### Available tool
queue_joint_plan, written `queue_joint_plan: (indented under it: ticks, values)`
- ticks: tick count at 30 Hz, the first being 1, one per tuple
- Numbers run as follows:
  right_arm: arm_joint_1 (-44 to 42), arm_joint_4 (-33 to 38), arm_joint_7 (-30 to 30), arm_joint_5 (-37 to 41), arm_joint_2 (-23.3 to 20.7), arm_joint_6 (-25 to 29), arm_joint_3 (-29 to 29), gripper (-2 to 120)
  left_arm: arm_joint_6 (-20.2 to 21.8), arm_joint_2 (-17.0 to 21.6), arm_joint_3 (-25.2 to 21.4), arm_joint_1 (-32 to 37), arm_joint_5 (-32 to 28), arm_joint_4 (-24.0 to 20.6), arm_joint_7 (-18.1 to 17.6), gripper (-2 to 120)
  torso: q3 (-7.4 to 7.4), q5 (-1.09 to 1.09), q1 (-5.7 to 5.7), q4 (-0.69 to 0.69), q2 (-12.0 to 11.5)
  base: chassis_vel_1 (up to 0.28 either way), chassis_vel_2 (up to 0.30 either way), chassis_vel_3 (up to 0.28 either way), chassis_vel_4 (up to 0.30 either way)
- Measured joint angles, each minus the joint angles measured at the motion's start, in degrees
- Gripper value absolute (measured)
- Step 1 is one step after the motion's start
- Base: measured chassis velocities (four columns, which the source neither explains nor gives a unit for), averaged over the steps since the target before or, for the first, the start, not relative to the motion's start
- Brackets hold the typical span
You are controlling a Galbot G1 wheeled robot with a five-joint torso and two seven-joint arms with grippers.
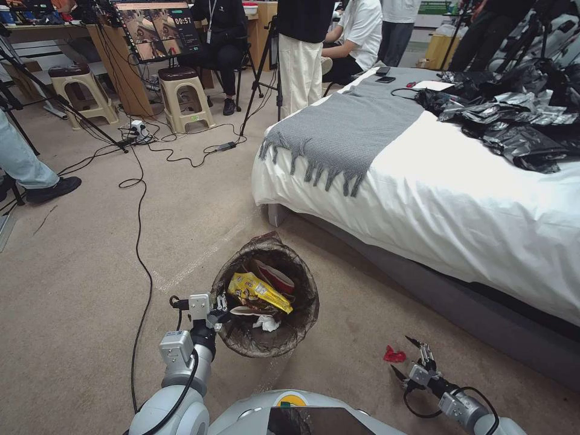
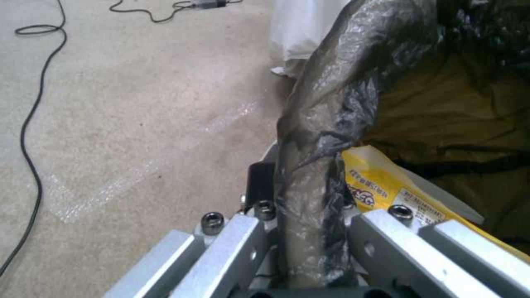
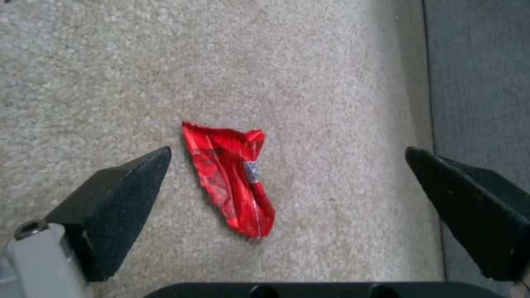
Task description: Pick up the trash bin, then pick up the garbage from the floor and place it into the trash bin.
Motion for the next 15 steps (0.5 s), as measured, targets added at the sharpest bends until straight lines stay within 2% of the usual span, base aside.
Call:
queue_joint_plan:
  ticks: [8, 15]
  values:
    - [0.4, -1.0, 0.0, 0.1, 0.3, 0.2, -0.7, 100, 0.0, -0.1, 0.1, -0.1, 0.2, 0.1, 0.0, 0, 0.0, 0.0, 0.0, -0.01, 0.0, 0.0, 0.0, 0.0, 0.0]
    - [2.9, -5.5, -0.1, 0.0, 0.3, 0.9, -1.3, 100, 0.0, 0.1, 0.0, -0.1, 0.1, 0.1, 0.0, 0, 0.0, 0.0, 0.0, 0.0, 0.0, 0.0, 0.0, 0.0, 0.0]
